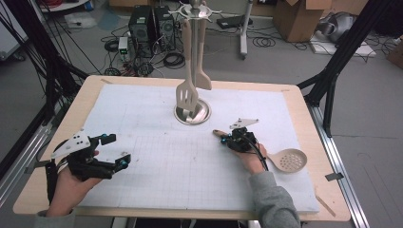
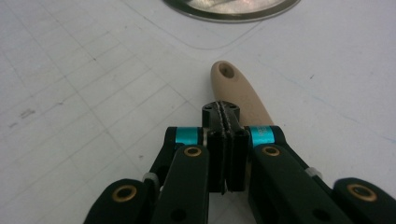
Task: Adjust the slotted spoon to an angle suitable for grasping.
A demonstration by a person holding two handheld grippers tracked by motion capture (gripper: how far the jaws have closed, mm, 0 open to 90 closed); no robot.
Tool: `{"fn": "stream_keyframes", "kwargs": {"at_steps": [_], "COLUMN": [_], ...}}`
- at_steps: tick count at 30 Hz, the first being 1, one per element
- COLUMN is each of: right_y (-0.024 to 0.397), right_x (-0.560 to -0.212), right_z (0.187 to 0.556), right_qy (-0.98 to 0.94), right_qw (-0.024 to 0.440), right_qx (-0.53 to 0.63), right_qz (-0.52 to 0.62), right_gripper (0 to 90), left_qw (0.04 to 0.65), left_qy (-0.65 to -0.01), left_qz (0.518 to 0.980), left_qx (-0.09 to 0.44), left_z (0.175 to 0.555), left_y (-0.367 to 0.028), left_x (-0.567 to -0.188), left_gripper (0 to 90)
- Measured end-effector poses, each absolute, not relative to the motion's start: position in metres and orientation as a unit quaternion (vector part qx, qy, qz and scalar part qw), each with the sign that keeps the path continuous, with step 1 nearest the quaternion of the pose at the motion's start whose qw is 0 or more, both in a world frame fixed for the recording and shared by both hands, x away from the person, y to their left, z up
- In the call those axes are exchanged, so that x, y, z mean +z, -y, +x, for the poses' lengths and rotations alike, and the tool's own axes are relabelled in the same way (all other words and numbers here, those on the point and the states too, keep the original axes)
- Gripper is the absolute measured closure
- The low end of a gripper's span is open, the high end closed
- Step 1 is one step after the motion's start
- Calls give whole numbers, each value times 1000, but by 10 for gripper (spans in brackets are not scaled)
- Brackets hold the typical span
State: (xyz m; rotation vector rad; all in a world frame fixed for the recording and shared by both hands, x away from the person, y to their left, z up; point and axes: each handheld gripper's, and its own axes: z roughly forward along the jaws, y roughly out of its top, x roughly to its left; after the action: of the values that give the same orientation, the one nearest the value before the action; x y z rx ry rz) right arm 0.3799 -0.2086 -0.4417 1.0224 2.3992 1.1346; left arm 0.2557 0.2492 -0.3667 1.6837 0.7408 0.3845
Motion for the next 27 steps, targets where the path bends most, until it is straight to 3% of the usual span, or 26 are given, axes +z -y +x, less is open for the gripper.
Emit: {"fn": "stream_keyframes", "kwargs": {"at_steps": [6,14,24,27], "right_y": [219,243,280,291], "right_x": [-417,-387,-386,-385], "right_z": [369,356,361,362], "right_qy": [-838,-851,-872,-877], "right_qw": [125,117,101,105], "right_qx": [419,441,414,405], "right_qz": [327,261,239,237], "right_gripper": [854,573,208,152], "left_qw": [589,588,587,587], "left_qy": [-321,-319,-321,-321], "left_qz": [722,724,724,724], "left_qx": [168,168,166,166], "left_z": [255,255,256,256], "left_y": [-252,-250,-250,-250], "left_x": [-367,-366,-368,-368], "left_gripper": [39,39,39,39]}}
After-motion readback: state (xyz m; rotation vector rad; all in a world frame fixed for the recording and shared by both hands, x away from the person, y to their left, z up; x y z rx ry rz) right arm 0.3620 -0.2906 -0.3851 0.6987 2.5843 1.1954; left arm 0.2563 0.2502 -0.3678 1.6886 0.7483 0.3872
